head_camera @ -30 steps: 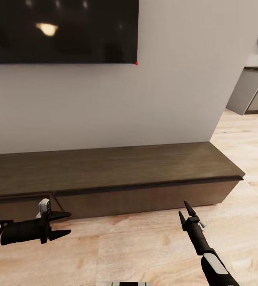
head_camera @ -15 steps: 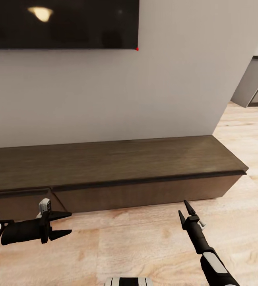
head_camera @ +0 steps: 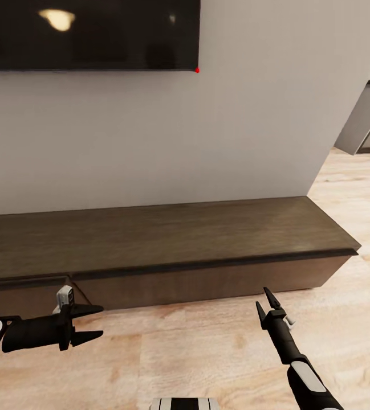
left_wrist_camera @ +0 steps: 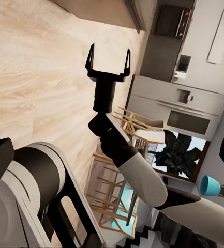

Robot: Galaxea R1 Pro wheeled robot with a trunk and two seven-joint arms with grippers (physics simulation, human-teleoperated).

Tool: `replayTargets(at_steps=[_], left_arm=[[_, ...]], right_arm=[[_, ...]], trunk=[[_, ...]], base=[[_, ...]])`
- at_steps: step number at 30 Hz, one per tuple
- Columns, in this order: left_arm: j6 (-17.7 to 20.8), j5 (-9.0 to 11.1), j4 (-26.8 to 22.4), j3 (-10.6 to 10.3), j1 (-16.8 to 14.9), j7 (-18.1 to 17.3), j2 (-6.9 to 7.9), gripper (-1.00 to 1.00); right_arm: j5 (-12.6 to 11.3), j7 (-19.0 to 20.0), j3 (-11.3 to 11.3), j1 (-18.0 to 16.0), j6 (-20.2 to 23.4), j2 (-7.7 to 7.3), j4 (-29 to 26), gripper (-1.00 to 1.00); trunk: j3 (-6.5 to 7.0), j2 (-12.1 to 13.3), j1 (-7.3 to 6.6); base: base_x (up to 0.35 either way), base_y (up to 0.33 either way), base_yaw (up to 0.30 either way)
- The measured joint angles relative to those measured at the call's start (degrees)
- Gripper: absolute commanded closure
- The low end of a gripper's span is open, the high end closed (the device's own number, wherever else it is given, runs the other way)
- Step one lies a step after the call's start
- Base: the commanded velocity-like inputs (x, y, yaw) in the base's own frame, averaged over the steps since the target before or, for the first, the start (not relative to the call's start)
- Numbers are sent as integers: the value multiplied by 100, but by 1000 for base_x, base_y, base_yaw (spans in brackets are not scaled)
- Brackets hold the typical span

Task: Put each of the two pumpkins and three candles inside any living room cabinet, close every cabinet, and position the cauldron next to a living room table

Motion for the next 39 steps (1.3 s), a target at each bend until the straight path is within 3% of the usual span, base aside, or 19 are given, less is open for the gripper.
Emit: replayTargets(at_steps=[11, 39], left_arm=[[-5, 5, -4, -34, 0, 0, 0, -100], [-14, -28, -4, -60, 0, 9, -28, -100]], right_arm=[[-2, 5, 0, 0, -24, 14, 0, -100], [50, -66, 3, -18, -78, -18, -9, -100]], trunk=[[0, 0, 1], [41, 0, 1]], base=[[32, 143, 0], [-2, 4, 1]])
